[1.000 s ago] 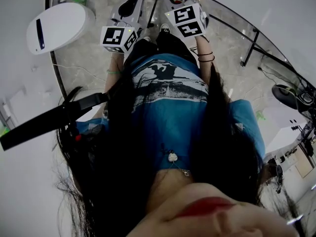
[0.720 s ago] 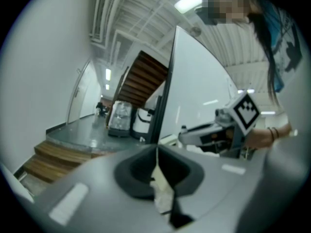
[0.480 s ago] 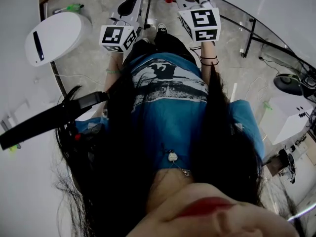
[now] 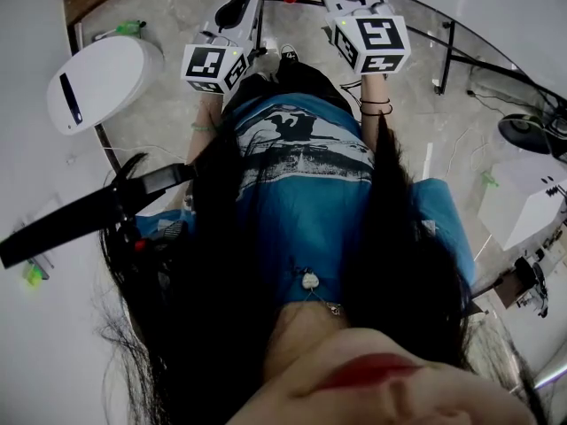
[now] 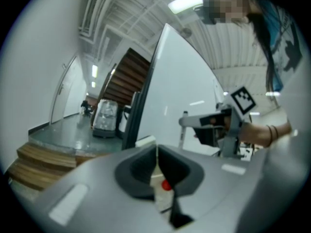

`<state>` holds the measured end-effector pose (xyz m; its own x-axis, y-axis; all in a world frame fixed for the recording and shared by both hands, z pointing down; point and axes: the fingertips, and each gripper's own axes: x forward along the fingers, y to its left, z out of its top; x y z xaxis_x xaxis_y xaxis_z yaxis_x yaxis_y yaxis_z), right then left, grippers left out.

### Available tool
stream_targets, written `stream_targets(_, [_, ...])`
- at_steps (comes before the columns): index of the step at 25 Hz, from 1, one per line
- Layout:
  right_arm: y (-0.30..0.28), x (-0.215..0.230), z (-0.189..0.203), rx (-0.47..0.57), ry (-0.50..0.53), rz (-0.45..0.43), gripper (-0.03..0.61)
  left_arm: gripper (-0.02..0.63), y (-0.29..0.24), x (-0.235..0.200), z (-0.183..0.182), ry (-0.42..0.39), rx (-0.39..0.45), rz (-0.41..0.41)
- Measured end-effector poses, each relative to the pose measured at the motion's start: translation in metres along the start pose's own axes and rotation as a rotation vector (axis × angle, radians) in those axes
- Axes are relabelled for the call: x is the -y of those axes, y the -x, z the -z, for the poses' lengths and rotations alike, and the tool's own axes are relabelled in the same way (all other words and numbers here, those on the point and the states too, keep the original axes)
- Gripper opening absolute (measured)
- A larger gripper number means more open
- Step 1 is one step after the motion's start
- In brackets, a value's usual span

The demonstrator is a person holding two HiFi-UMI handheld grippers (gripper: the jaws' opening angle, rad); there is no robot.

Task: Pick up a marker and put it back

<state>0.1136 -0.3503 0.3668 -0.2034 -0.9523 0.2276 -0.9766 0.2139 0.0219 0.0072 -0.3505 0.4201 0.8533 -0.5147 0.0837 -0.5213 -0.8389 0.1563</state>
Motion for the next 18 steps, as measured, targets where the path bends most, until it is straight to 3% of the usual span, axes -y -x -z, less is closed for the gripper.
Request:
stream_targets(4, [-0.011, 0.003, 0.01, 0.011, -0.08, -0.02, 0.081, 0.008, -0.001, -0.003, 0.0, -0.002, 0.0, -0.009])
stream_targets(11, [-0.018, 0.021, 0.051, 0.003, -0.34, 0.003, 0.081, 0.008, 0.002, -0.008, 0.002, 0.001, -0.007, -0.025])
stream_targets(18, [-0.015, 0.029, 0.074, -0.047, -0.389, 0.051, 0.083, 0.008, -0.001, 0.0, 0.006, 0.001, -0.017, -0.004])
